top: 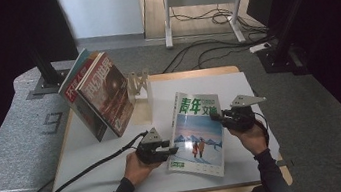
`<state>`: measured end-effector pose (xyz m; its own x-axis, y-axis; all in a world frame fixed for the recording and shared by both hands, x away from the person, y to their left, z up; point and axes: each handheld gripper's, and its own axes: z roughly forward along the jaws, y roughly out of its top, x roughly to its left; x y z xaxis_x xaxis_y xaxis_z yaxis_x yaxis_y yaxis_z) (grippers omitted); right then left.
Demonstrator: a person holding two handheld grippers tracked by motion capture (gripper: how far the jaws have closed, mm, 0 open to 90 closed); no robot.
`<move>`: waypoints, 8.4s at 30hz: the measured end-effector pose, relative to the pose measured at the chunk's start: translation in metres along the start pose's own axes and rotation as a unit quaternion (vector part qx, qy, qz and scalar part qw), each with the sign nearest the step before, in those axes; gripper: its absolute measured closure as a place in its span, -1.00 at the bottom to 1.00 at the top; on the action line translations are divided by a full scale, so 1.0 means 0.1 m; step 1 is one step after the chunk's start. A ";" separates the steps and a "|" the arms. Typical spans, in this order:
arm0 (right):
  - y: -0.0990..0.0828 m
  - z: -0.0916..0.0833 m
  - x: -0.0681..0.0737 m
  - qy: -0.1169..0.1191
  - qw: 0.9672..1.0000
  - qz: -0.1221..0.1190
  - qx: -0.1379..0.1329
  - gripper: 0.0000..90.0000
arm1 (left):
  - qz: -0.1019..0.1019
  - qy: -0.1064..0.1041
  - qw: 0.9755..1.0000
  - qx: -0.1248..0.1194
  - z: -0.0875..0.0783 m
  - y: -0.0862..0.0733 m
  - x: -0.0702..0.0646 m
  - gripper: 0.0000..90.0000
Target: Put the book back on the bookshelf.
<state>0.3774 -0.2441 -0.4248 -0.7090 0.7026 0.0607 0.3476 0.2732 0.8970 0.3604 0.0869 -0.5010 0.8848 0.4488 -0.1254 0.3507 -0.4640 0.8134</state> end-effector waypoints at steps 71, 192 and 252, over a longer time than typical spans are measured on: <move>0.13 -0.12 0.08 0.012 0.999 -0.028 -0.029 0.32 | 0.041 0.001 0.998 -0.052 -0.43 -0.26 -0.02 0.63; 0.12 -0.07 0.11 0.056 0.996 -0.041 -0.050 0.31 | 0.065 0.032 0.994 -0.084 -0.75 0.92 -0.18 0.62; -1.09 0.24 -0.35 -0.091 0.986 0.029 0.139 -0.70 | 0.023 0.076 0.993 -0.089 -0.79 0.97 -0.16 0.65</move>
<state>0.3789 -0.2827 -0.5351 -0.5702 0.8215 0.0068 0.5567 0.3803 0.7386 0.3554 0.0955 -0.3752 0.8373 0.5466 -0.0103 0.2401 -0.3506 0.9052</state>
